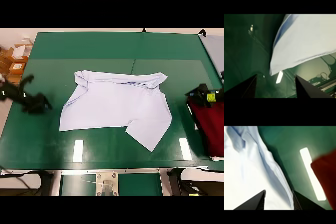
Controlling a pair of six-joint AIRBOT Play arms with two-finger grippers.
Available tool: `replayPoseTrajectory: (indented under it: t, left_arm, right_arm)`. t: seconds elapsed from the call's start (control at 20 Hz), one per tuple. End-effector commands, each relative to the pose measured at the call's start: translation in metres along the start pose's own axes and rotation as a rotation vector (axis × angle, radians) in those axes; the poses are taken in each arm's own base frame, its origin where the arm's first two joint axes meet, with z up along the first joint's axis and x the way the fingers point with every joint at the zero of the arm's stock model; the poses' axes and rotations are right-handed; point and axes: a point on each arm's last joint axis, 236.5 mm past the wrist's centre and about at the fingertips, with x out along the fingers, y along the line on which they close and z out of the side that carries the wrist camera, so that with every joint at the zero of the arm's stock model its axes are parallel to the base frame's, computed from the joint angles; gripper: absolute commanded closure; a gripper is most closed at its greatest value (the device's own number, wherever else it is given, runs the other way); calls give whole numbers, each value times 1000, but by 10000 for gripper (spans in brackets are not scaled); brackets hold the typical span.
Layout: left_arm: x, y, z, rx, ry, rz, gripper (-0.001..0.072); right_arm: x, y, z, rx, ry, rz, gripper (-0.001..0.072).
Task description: Fold the shirts.
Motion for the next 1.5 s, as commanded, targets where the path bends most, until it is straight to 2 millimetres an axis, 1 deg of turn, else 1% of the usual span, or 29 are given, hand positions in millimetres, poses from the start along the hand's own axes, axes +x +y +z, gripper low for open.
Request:
replayPoseTrajectory:
  t: [0.0, 0.05, 0.1, 0.2, 0.25, 0.3, 0.35, 0.4, 0.45, 0.55, 0.6, 0.65, 0.75, 0.85, 0.9, 0.95, 1.0, 1.05, 1.1, 1.15, 1.2, 1.25, 1.3, 1.35, 1.4, 1.45]
  left_arm:
    - [51, 18, -45, -74, 2, -47, 181]
    - [62, 15, -43, -87, -27, -84, 181]
    - [70, 13, -38, -99, -65, -109, 181]
    - [79, 11, -23, -106, -163, -140, 182]
    - [82, 4, -15, -105, -204, -185, 183]
    - [84, -7, -10, -101, -224, -248, 205]
    - [87, -18, -8, -103, -224, -316, 245]
    - [89, -25, -8, -106, -213, -362, 255]
    - [92, -29, -12, -96, -191, -390, 364]
    - [95, -29, -22, -59, -148, -393, 585]
    - [95, -28, -27, -43, -129, -383, 668]
    - [96, -25, -28, -32, -119, -368, 685]
    - [94, -24, -26, -24, -123, -360, 685]
    - [93, -24, -25, -20, -126, -359, 685]
    - [93, -24, -24, -20, -127, -359, 685]
    - [93, -24, -24, -20, -127, -359, 685]
    - [93, -24, -24, -20, -128, -359, 685]
    - [91, -25, -23, -15, -129, -361, 685]
    - [86, -29, -21, -1, -129, -371, 686]
    - [75, -37, -16, 22, -133, -391, 686]
    - [60, -47, -10, 58, -149, -406, 686]
    - [36, -61, -2, 101, -180, -417, 686]
    - [6, -77, 7, 158, -229, -421, 686]
    - [-34, -102, 15, 242, -307, -425, 686]
    - [-78, -131, 19, 342, -399, -427, 686]
    - [-132, -168, 16, 461, -516, -423, 686]
  right_arm:
    - [-4, -25, -34, 58, 29, 6, 321]
    - [-2, -27, -40, 68, 40, 8, 320]
    - [3, -29, -46, 75, 54, 13, 319]
    - [15, -32, -60, 80, 84, 14, 307]
    - [21, -35, -67, 89, 96, 11, 268]
    - [28, -39, -75, 106, 106, 7, 257]
    - [33, -42, -82, 120, 116, 4, 257]
    - [36, -45, -87, 128, 126, 2, 218]
    - [38, -47, -91, 136, 131, 1, 198]
    - [42, -49, -94, 144, 134, -3, 198]
    - [45, -50, -96, 151, 144, -2, 198]
    - [50, -52, -99, 156, 162, -1, 200]
    - [63, -54, -109, 172, 219, 4, 201]
    - [79, -52, -121, 168, 285, 6, 204]
    - [86, -49, -129, 152, 319, 8, 227]
    - [92, -46, -134, 132, 346, 10, 232]
    - [96, -40, -136, 116, 355, 17, 321]
    - [98, -33, -132, 99, 339, 39, 485]
    - [98, -24, -123, 107, 315, 71, 616]
    - [95, -10, -111, 96, 283, 114, 690]
    - [86, 6, -97, 74, 252, 156, 691]
    - [73, 26, -81, 40, 213, 199, 692]
    - [51, 54, -61, -15, 159, 253, 692]
    - [24, 86, -41, -86, 93, 307, 692]
    - [-13, 125, -22, -179, 2, 359, 692]
    - [-54, 163, -8, -284, -100, 396, 692]
